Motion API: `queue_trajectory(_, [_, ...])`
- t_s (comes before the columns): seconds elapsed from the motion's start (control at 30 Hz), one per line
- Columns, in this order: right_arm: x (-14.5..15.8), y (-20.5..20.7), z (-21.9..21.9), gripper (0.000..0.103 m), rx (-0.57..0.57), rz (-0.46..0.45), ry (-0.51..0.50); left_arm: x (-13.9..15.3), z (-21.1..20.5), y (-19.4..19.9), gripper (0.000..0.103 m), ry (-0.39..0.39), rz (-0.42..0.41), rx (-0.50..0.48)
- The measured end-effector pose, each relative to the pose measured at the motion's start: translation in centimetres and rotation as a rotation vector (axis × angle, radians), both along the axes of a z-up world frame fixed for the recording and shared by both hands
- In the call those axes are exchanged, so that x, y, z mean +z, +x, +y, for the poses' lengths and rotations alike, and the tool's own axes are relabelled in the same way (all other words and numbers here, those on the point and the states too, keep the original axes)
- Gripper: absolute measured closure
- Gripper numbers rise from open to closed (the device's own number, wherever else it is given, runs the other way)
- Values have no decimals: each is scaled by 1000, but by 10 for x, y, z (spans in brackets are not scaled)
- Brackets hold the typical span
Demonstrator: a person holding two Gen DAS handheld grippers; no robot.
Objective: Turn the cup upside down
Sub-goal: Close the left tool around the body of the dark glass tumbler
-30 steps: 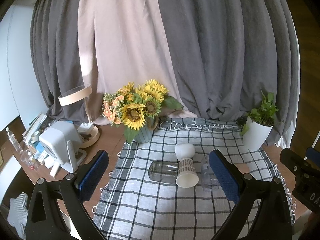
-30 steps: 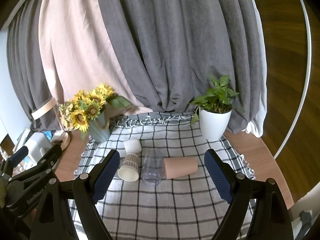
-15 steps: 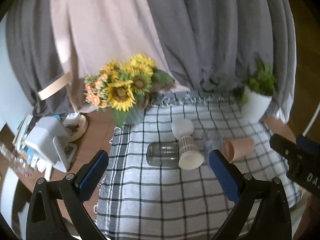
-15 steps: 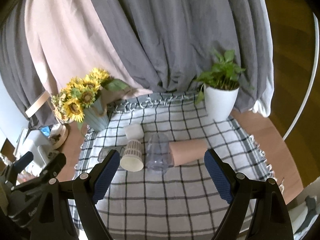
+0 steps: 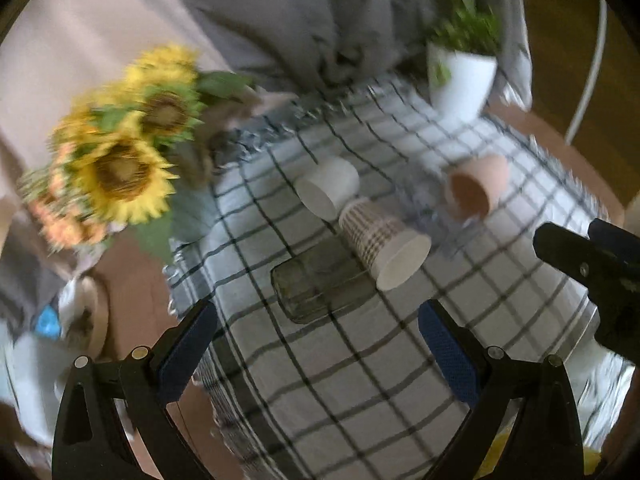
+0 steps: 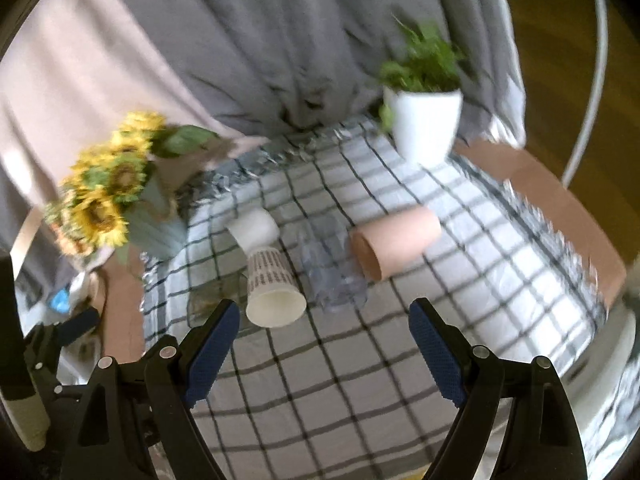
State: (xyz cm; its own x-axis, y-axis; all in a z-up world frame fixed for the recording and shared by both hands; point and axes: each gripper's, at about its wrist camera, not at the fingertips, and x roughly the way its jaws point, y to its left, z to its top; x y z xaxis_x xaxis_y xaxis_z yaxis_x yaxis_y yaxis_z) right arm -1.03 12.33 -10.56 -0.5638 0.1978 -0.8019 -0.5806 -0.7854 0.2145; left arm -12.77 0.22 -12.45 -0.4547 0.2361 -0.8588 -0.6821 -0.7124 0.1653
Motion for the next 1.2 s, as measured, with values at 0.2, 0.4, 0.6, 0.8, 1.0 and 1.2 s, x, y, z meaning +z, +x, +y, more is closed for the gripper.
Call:
queue_trajectory(0.2, [-43, -15, -14, 17, -122, -89, -110, -41, 17, -27, 1, -104, -72, -215])
queue_trajectory(0.4, [-72, -32, -16, 17, -221, -138, -176, -74, 28, -48, 2, -206, -105, -369])
queue_trajectory(0.6, [-87, -44, -16, 17, -276, -177, -219, -93, 37, -62, 2, -246, -117, -459])
queue_trajectory(0.8, [-97, -50, -13, 17, -320, -211, -238, -113, 50, -74, 4, -238, -181, -515])
queue_trajectory(1.0, [-101, -51, -11, 17, -347, -235, -228, -124, 52, -76, 15, -217, -219, -528])
queue_trajectory(1.2, [-98, -49, -12, 17, -353, -243, -215, -118, 41, -77, 21, -173, -214, -465])
